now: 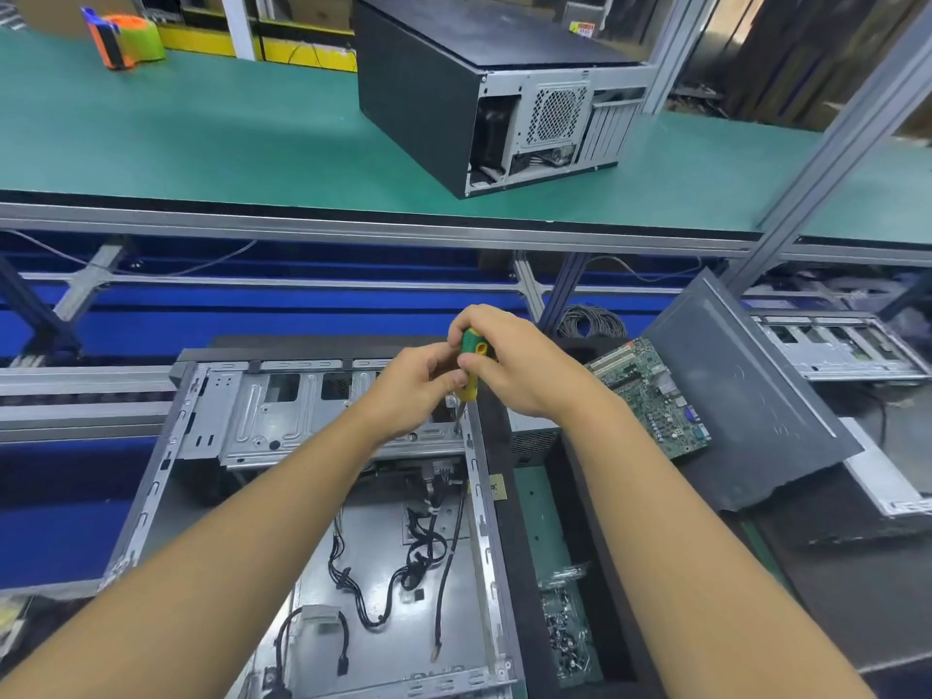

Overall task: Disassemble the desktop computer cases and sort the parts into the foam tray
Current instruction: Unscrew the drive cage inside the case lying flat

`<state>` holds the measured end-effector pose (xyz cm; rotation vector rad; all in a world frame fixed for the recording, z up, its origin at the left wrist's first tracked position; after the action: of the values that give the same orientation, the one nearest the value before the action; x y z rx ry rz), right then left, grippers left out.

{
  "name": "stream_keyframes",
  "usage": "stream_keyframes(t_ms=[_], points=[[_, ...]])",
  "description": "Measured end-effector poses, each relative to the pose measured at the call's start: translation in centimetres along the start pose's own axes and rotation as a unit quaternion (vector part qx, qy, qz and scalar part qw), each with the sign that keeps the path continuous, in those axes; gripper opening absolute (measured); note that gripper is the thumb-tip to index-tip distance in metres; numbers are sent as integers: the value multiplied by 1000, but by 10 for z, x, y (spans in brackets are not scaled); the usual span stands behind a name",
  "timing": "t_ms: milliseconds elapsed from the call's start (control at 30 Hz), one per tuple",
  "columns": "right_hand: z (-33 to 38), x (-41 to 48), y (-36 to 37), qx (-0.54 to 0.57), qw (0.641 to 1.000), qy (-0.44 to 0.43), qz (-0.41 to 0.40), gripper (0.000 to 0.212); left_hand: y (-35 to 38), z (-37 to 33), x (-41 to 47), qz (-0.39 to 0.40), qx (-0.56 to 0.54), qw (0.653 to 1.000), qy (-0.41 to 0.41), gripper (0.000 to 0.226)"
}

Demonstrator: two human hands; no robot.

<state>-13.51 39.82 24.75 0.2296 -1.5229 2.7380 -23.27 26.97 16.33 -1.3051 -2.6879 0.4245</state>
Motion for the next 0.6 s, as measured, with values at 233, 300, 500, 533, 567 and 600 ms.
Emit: stream_keyframes(t_ms=[233, 300, 500, 533, 567, 600], points=[[2, -2, -1, 31, 998, -6, 60, 26, 21, 4, -10, -102, 42, 993, 29, 17], [3, -2, -1, 16, 999, 31, 26, 37, 25, 3, -10, -143, 38, 988, 44, 18], [22, 3, 5, -101, 983, 122, -94, 46, 18, 4, -4, -191, 5, 981, 6, 42], [25, 5, 5, -97, 984, 118, -97, 39, 16, 3, -2, -185, 17, 983, 4, 42], [28, 6, 5, -88, 985, 113, -100, 32, 15, 1, -1, -170, 27, 985, 1, 42], [30, 7, 4, -76, 986, 110, -98, 26, 12, 0, -1, -139, 37, 990, -1, 41]])
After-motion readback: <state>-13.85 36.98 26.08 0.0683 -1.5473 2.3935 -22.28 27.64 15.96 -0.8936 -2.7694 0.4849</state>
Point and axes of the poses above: each hand's wrist, its own x-axis towards the middle knuckle, its own y-axis out of the palm, z = x × y, the point moved 1 cm from there along x, towards the middle knuckle, and after that the axes turned 9 degrees about -y, right-handed, at the moved point
